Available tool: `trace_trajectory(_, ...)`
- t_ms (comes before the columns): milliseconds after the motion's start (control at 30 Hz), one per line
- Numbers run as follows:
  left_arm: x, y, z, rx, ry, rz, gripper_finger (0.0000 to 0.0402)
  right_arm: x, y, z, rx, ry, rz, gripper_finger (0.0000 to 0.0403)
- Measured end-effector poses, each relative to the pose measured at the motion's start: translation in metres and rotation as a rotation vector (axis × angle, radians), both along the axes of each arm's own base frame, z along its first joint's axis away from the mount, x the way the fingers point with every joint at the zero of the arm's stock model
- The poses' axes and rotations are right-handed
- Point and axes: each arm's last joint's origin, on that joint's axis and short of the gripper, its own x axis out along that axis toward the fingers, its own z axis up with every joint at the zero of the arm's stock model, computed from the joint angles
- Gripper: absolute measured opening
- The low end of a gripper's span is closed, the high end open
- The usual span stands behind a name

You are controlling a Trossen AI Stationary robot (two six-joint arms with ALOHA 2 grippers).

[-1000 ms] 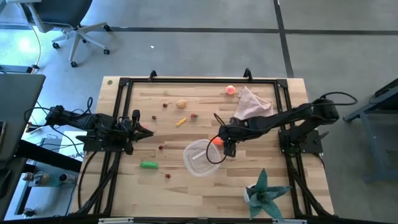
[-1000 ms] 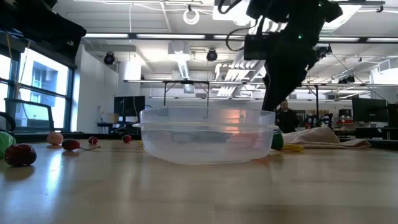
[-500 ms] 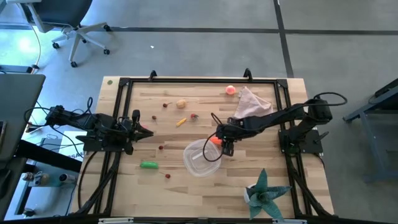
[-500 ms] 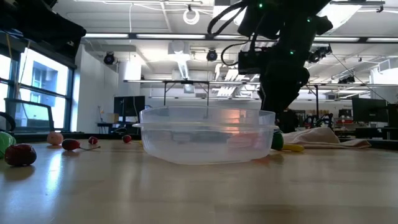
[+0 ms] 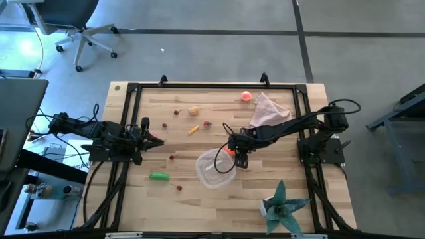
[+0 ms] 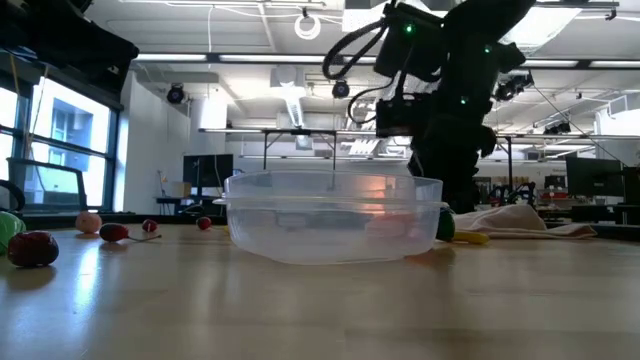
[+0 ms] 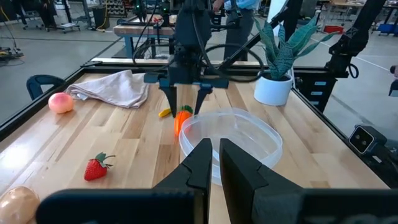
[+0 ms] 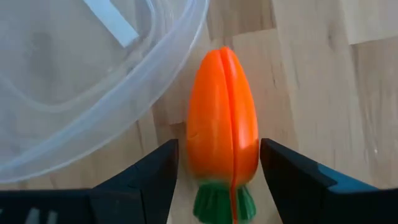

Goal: Pick and placing Produce into tupperware
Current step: Put the carrot into the transparent bin

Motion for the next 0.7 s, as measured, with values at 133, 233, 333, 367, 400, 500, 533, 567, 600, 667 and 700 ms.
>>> trace_trajectory(133, 0.0, 0.0, 0.0, 0.0, 0.0, 0.0, 0.0021, 0.002, -0.003, -0.01, -0.006, 0.028, -0.004, 0.0219)
trace_trajectory(233, 0.0, 0.0, 0.0, 0.0, 0.0, 0.0, 0.0021, 0.003, -0.007, -0.016, -0.009, 0.042, -0.009, 0.0219)
trace_trajectory(333, 0.0, 0.0, 0.0, 0.0, 0.0, 0.0, 0.0021, 0.005, -0.009, -0.017, -0.011, 0.04, -0.004, 0.0219)
trace_trajectory(367, 0.0, 0.0, 0.0, 0.0, 0.0, 0.0, 0.0021, 0.005, -0.01, -0.017, -0.012, 0.039, -0.001, 0.0219)
trace_trajectory(400, 0.0, 0.0, 0.0, 0.0, 0.0, 0.0, 0.0021, 0.005, -0.01, -0.017, -0.011, 0.037, 0.0, 0.0219)
trace_trajectory(500, 0.0, 0.0, 0.0, 0.0, 0.0, 0.0, 0.0021, 0.006, -0.01, -0.016, -0.013, 0.029, 0.005, 0.0217)
trace_trajectory(533, 0.0, 0.0, 0.0, 0.0, 0.0, 0.0, 0.0021, 0.006, -0.01, -0.016, -0.016, 0.026, 0.01, 0.0216)
trace_trajectory(567, 0.0, 0.0, 0.0, 0.0, 0.0, 0.0, 0.0021, 0.006, -0.01, -0.016, -0.021, 0.022, 0.013, 0.0216)
trace_trajectory(600, 0.0, 0.0, 0.0, 0.0, 0.0, 0.0, 0.0021, 0.007, -0.01, -0.016, -0.025, 0.016, 0.014, 0.0216)
trace_trajectory(667, 0.0, 0.0, 0.0, 0.0, 0.0, 0.0, 0.0021, 0.007, -0.01, -0.016, -0.03, 0.012, 0.017, 0.0216)
trace_trajectory(700, 0.0, 0.0, 0.0, 0.0, 0.0, 0.0, 0.0021, 0.008, -0.01, -0.016, -0.03, 0.009, 0.019, 0.0216)
